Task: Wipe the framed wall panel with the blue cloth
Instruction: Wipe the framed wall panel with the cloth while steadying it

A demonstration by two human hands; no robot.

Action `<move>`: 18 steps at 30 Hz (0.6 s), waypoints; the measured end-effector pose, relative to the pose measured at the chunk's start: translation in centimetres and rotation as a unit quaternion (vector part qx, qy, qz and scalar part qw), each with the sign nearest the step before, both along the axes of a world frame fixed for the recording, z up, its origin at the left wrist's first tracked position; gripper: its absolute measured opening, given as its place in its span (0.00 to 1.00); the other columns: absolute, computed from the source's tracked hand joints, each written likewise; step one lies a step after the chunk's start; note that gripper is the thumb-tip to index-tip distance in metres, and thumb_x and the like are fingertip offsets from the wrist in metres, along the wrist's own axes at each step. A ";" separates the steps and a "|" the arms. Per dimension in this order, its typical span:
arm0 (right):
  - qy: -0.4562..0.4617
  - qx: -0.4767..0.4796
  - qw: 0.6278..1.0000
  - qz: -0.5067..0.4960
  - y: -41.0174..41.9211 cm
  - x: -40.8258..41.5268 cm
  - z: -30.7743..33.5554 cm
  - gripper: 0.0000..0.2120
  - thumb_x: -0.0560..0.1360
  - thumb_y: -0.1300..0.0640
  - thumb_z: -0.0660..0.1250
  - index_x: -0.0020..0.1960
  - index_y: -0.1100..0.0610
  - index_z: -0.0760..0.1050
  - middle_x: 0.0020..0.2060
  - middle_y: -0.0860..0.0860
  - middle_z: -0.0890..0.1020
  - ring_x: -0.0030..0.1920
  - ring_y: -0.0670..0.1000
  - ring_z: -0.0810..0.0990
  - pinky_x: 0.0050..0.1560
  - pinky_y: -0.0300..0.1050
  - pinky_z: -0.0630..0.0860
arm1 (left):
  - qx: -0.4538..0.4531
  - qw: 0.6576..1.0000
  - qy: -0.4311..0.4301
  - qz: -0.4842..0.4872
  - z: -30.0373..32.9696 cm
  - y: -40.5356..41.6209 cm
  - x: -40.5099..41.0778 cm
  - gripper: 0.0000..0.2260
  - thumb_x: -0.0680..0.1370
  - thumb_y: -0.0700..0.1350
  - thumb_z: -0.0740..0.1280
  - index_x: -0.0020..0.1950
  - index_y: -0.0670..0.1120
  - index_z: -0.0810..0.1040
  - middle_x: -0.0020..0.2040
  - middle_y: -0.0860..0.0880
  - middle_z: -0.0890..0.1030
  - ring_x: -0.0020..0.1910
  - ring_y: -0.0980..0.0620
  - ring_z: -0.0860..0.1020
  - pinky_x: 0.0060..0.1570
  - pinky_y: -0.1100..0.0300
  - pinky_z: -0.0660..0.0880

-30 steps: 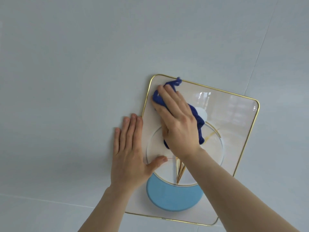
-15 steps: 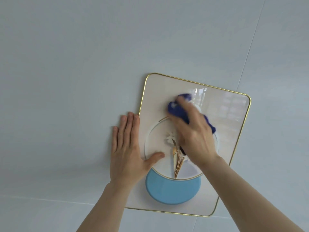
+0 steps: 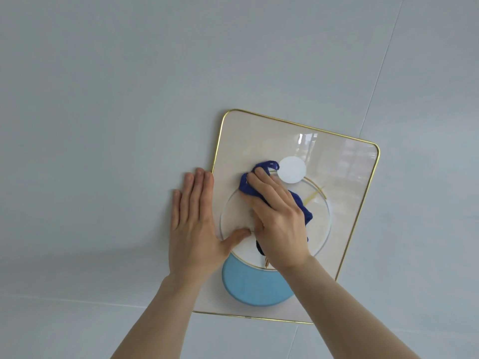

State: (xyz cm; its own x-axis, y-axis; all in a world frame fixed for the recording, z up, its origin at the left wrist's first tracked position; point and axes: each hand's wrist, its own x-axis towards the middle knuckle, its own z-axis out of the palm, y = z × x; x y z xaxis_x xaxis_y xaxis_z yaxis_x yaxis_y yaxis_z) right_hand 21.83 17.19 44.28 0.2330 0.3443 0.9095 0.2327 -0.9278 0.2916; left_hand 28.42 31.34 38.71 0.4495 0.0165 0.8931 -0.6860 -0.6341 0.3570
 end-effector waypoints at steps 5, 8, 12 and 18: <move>0.072 -0.026 0.997 -0.011 0.0 -2.2 0.4 0.22 0.63 0.79 0.69 0.51 0.61 0.86 0.60 0.56 0.86 0.67 0.59 0.81 0.66 0.48 0.78 | 0.001 1.000 0.023 -0.009 0.4 0.2 -0.9 0.56 0.68 0.72 0.71 0.84 0.45 0.48 0.85 0.48 0.50 0.84 0.50 0.45 0.82 0.47 0.48; 0.126 -0.006 0.991 -0.035 0.5 -3.6 1.2 0.25 0.58 0.80 0.72 0.49 0.59 0.87 0.53 0.54 0.87 0.56 0.59 0.86 0.49 0.51 0.85 | 0.013 0.999 0.040 -0.015 0.7 0.6 -1.6 0.56 0.69 0.70 0.72 0.84 0.46 0.46 0.85 0.48 0.50 0.84 0.50 0.44 0.82 0.47 0.48; 0.192 0.034 0.980 -0.040 1.4 -5.3 1.1 0.18 0.64 0.76 0.70 0.45 0.56 0.85 0.45 0.51 0.86 0.44 0.58 0.85 0.40 0.54 0.82 | 0.035 0.995 0.079 -0.050 1.5 1.8 -2.6 0.58 0.68 0.71 0.72 0.84 0.48 0.42 0.85 0.50 0.46 0.84 0.53 0.40 0.83 0.48 0.47; 0.302 0.182 0.936 -0.019 2.2 -9.0 -0.6 0.14 0.69 0.73 0.67 0.40 0.54 0.76 0.37 0.44 0.78 0.38 0.51 0.76 0.40 0.41 0.71 | 0.069 0.986 0.101 -0.116 1.8 4.1 -4.8 0.55 0.68 0.65 0.75 0.83 0.54 0.43 0.85 0.52 0.47 0.84 0.52 0.43 0.83 0.48 0.45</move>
State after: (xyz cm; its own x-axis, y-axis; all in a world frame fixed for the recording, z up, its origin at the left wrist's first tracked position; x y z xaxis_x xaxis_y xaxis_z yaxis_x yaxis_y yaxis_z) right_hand 12.82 19.36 43.70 0.7481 0.0190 0.6633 0.2180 -0.9512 -0.2186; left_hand 23.57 35.43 40.48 0.5962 -0.2236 0.7711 -0.7417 -0.5211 0.4224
